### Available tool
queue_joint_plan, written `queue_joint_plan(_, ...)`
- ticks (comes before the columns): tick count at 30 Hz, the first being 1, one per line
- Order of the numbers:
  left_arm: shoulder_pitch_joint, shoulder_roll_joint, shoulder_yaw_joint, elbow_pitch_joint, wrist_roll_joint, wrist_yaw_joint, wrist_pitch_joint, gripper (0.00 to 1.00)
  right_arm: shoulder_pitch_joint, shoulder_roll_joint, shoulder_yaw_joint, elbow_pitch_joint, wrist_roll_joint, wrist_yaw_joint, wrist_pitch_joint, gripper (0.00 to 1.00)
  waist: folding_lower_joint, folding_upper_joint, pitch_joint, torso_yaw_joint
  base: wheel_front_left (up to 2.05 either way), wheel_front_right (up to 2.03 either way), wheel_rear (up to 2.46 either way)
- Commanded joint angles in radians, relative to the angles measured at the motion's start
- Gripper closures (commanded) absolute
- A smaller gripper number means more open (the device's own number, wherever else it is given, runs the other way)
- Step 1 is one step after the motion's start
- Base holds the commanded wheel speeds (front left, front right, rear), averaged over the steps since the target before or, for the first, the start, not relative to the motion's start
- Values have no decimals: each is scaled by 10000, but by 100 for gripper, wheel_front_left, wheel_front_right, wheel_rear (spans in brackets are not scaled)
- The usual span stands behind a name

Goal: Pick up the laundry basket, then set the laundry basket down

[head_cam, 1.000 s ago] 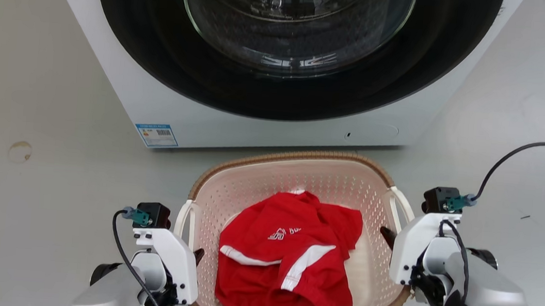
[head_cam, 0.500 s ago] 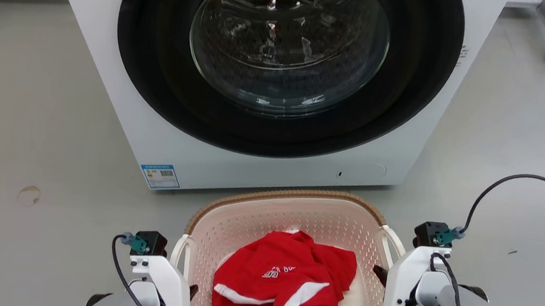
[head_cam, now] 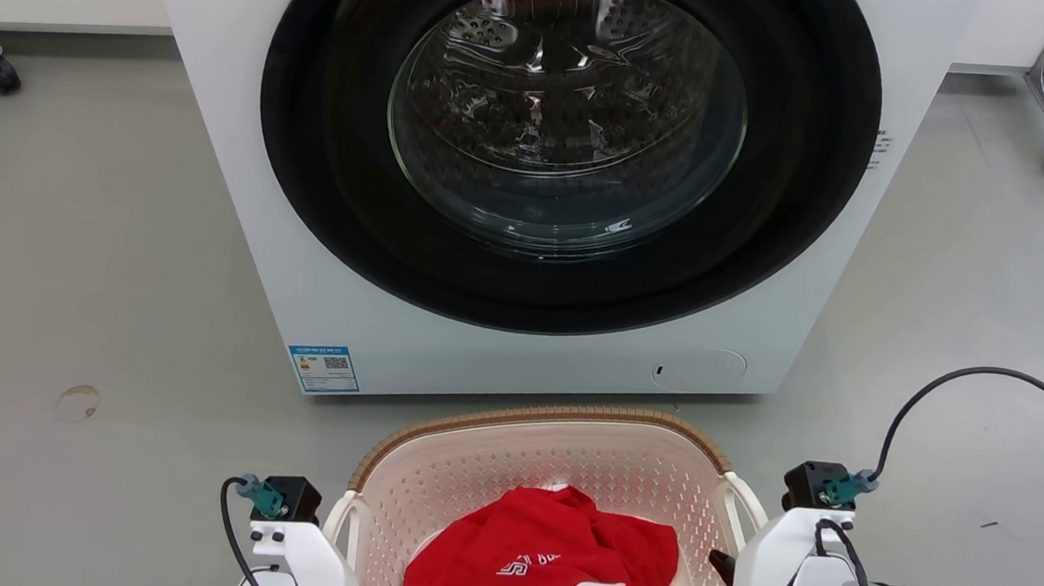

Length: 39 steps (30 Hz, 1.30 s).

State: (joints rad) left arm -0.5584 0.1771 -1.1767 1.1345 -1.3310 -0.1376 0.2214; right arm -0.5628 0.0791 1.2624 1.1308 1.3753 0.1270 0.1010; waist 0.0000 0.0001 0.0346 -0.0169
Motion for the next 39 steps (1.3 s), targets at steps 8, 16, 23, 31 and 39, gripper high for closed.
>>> queue_joint_plan(8, -100, 1621, 103, 632, 34, 69, -35, 100, 98, -1294, 57, 538, 88, 37, -49, 100, 0, -1, -82, 26, 0, 0, 0)
queue_joint_plan(16, -26, 1627, 65, 643, -69, 69, -42, 100, 136, -1293, 103, 558, 55, 37, -19, 100, 0, -1, -143, -16, 0, 0, 0)
queue_joint_plan(23, 6, 1637, 24, 649, -132, 69, -74, 100, 127, -1293, 129, 567, -3, 37, -26, 100, 0, -1, -165, -28, 0, 0, 0)
queue_joint_plan(31, -42, 1628, -56, 681, -166, 69, -97, 100, 111, -1293, 147, 618, -13, 37, -36, 100, 0, -1, -133, 10, 0, 0, 0)
queue_joint_plan(39, -35, 1625, -109, 683, -224, 69, -90, 100, 116, -1293, 158, 602, -29, 37, -33, 100, 0, -1, -133, -4, 0, 0, 0)
